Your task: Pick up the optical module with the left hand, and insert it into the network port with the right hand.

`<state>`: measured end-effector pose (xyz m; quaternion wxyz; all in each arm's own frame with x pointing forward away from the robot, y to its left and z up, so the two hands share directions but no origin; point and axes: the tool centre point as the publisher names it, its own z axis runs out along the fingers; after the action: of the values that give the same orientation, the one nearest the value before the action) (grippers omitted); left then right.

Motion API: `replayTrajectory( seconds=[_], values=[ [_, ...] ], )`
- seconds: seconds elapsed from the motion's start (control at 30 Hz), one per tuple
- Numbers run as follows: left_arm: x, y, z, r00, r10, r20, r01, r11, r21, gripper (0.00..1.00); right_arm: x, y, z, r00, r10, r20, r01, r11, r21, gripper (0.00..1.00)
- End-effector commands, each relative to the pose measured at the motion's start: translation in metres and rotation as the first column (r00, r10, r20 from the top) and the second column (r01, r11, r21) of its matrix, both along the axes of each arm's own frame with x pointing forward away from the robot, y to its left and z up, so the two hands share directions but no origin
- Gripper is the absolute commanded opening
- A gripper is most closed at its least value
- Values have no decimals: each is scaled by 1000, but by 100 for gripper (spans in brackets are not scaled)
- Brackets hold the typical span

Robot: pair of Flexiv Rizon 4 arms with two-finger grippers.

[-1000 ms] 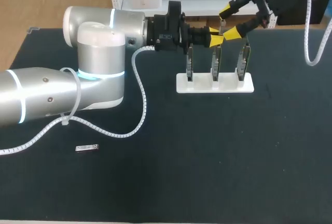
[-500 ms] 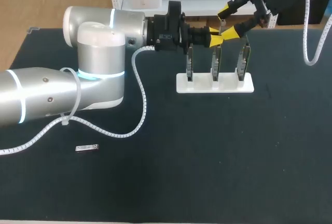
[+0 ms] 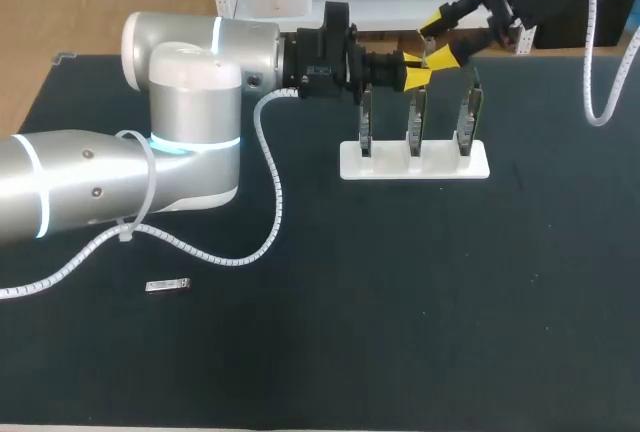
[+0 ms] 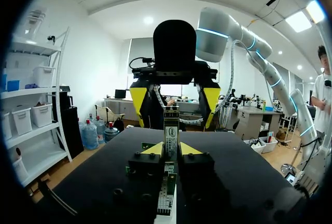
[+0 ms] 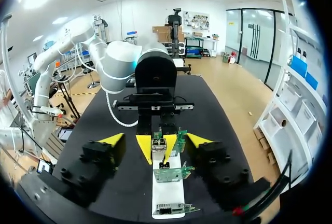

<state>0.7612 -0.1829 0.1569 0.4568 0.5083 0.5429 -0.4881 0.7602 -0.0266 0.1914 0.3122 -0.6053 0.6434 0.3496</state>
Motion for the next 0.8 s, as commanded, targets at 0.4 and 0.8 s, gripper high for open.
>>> replayTrajectory(
  seconds=[0.4, 0.8],
  values=[
    [0, 0, -1, 1000, 2, 0, -2, 1000, 0, 0, -1, -1, -1, 1000, -3, 3, 3, 1000, 0, 0],
    [0, 0, -1, 1000, 2, 0, -2, 1000, 0, 100, -2, -2, -2, 1000, -4, 3, 4, 1000, -2, 0]
  ],
)
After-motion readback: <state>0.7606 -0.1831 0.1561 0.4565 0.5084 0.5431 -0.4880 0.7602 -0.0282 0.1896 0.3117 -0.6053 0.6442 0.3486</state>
